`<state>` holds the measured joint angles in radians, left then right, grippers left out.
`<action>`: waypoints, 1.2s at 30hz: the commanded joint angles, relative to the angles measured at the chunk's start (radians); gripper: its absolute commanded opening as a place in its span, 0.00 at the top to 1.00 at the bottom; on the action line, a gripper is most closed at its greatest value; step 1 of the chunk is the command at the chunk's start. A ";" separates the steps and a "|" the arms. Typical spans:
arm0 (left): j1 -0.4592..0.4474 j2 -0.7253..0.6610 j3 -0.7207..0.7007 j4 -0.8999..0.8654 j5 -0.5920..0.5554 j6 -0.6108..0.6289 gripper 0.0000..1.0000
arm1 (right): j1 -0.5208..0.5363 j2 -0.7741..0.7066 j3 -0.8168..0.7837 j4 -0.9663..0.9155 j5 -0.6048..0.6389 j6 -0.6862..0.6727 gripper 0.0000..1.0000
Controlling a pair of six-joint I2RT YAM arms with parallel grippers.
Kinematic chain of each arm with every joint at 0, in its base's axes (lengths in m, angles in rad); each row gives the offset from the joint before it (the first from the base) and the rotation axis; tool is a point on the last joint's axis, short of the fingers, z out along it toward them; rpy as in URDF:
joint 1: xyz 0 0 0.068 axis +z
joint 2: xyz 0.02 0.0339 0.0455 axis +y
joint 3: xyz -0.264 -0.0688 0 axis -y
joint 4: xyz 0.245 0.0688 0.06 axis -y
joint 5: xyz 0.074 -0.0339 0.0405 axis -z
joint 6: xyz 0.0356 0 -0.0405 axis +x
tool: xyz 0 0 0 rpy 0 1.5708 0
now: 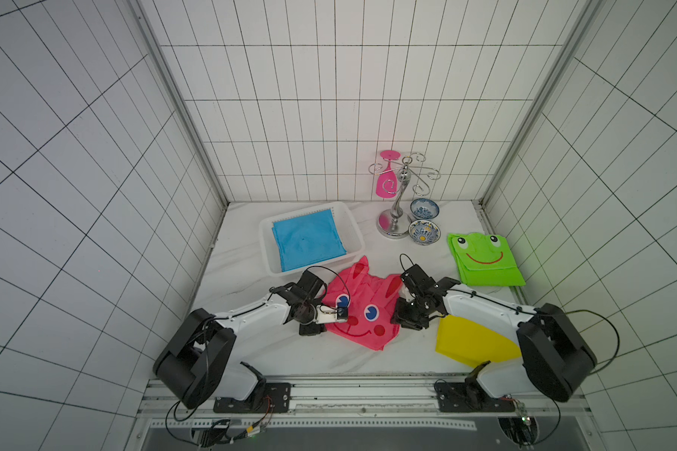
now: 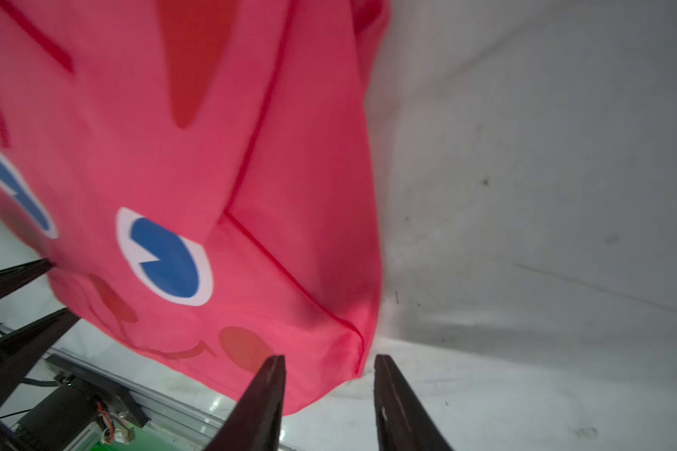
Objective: Put the folded raincoat in the basket
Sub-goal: Pick up the raincoat from the center of the board.
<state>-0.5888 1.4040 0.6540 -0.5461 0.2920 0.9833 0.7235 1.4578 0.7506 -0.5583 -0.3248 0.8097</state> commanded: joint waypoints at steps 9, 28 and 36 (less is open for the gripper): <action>-0.046 0.090 -0.004 0.024 -0.030 -0.034 0.60 | 0.024 0.045 0.027 -0.053 0.110 0.018 0.93; -0.079 0.153 0.026 -0.002 -0.133 -0.025 0.67 | -0.027 0.059 0.115 -0.022 0.170 -0.108 1.00; -0.103 0.113 0.035 -0.042 -0.111 -0.005 1.00 | -0.033 -0.021 0.078 -0.009 0.155 -0.123 1.00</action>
<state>-0.6914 1.4971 0.7124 -0.4854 0.2066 0.9680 0.7010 1.4849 0.8413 -0.5751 -0.1635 0.7097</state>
